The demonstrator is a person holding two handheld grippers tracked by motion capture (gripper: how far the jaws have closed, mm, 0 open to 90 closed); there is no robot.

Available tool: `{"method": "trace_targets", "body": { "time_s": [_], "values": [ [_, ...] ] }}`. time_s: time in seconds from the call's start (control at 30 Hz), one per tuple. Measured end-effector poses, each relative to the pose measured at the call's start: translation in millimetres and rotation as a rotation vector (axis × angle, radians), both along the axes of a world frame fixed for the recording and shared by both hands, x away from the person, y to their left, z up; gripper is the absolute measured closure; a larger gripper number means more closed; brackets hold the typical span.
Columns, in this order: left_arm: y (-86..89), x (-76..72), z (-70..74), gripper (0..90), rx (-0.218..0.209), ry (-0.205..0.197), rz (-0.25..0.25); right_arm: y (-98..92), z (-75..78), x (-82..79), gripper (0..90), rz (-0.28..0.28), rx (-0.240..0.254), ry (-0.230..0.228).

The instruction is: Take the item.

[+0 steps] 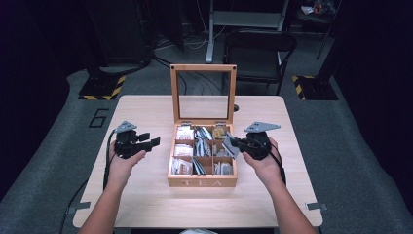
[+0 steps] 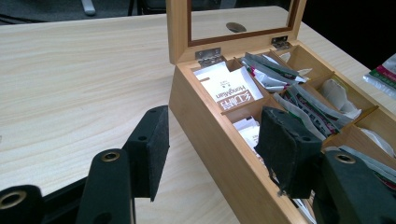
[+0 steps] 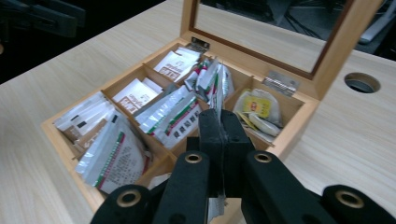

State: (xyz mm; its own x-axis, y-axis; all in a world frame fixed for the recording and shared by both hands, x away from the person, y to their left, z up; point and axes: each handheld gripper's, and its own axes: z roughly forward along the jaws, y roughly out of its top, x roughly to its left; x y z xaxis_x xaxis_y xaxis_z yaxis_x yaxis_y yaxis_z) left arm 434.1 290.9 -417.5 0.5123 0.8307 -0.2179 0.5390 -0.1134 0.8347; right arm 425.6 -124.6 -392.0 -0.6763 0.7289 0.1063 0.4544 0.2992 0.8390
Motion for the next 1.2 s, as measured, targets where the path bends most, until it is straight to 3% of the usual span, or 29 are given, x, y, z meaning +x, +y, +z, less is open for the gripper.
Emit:
{"method": "trace_targets", "body": {
  "time_s": [0.33,0.73,1.2],
  "values": [
    [1.3,-0.4,0.6,43.5,-0.002,0.000,0.004,-24.1,-2.5,8.0,89.8,-0.079,0.010,0.000],
    [1.2,-0.5,0.6,43.5,0.000,-0.001,0.004,-44.4,-11.9,15.9,89.8,-0.159,-0.011,0.004],
    [2.2,-0.2,0.5,43.5,-0.002,0.000,0.007,-62.1,-33.7,27.1,89.7,-0.231,-0.047,0.014]
  ]
}}
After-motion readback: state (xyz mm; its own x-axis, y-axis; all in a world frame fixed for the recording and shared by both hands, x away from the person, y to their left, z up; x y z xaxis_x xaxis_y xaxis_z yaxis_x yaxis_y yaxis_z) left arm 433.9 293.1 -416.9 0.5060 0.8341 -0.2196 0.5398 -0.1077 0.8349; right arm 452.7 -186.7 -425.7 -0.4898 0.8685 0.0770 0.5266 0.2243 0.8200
